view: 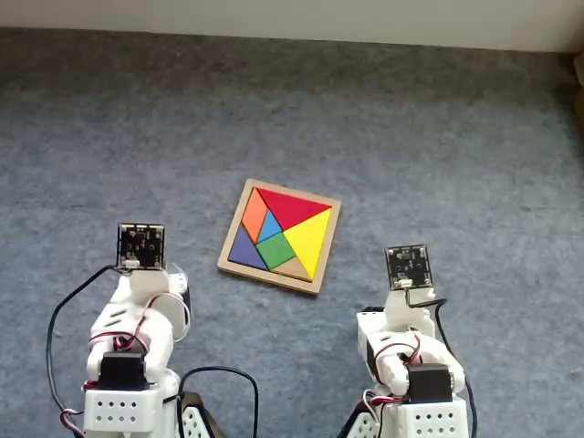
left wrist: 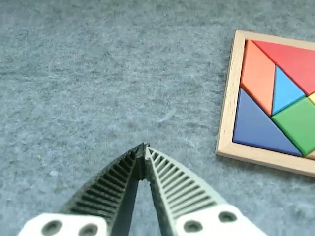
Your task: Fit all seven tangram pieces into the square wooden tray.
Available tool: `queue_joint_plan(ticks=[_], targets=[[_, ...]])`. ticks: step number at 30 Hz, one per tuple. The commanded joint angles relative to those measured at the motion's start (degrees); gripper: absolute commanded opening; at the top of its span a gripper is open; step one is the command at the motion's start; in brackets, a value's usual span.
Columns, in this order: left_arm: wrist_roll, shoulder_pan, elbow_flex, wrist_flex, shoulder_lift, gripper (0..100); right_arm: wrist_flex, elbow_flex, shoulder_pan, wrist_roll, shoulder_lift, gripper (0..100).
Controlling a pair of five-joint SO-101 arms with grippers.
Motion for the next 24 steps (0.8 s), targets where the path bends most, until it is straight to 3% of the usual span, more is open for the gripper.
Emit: queue_joint_plan(ticks=[1,13,24], targets=[[-0.44,-0.92,1.1,5.71,-0.75,1,0.4,6.11,0.57,0.0,-0.66,2.9],[-0.18,-0.84,1.1,16.35,-0.75,1,0.4,6.11,0.57,0.0,-0.66,2.9],[-0.35,-0.84,1.1,16.88,-0.75,1,0.4,6.11,0.57,0.0,-0.66,2.9]])
